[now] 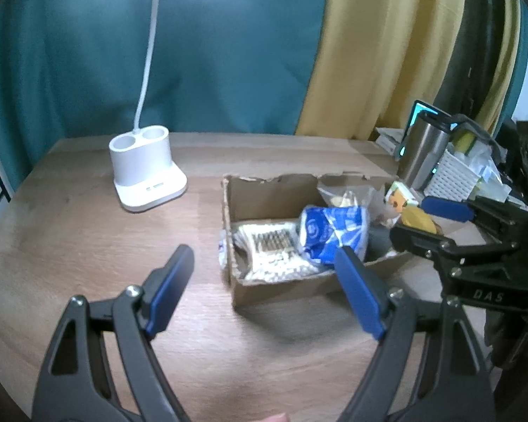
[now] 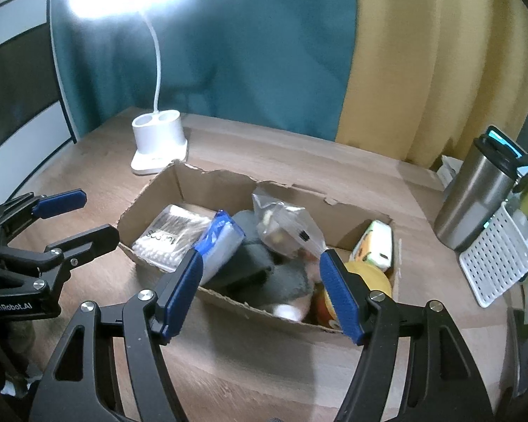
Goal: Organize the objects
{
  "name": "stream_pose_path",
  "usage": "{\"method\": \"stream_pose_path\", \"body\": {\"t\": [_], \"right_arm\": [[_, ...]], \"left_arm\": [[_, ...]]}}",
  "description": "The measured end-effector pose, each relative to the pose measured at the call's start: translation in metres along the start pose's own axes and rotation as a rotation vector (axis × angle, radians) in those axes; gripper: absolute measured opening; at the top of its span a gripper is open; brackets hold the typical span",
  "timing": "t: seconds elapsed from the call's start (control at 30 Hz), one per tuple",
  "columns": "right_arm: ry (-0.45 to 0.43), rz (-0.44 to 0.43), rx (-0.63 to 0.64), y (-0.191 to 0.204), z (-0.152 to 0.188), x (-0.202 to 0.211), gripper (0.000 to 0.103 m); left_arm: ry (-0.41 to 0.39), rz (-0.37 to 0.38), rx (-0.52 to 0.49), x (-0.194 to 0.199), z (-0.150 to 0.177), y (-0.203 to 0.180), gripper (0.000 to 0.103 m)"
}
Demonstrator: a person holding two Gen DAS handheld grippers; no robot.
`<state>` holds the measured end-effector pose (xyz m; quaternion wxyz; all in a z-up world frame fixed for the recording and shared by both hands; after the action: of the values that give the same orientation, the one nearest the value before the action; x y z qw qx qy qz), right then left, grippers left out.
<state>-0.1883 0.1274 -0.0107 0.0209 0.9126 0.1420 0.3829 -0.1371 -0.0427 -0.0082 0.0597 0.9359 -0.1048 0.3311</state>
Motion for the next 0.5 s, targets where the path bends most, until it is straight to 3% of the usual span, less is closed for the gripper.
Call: {"method": "stream_pose_path", "body": {"t": [0.5], "right_arm": [[-0.017, -0.002, -0.035, -0.02, 0.011, 0.02, 0.072]], "left_arm": [[-0.017, -0.003, -0.027, 0.016, -0.003, -0.027, 0.084]]}}
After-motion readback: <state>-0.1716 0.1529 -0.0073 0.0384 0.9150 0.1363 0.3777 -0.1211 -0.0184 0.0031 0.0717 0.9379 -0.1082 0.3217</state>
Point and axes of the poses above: each gripper's, at about its wrist camera, not at the fingertips, and x roughly against the way its jaws point, y to its left, z to its underside, the point moved 1 cm from there along -x, roughly the way its jaws point, and after that the axes turned 14 degrees about -x, right-handed, at the moved point
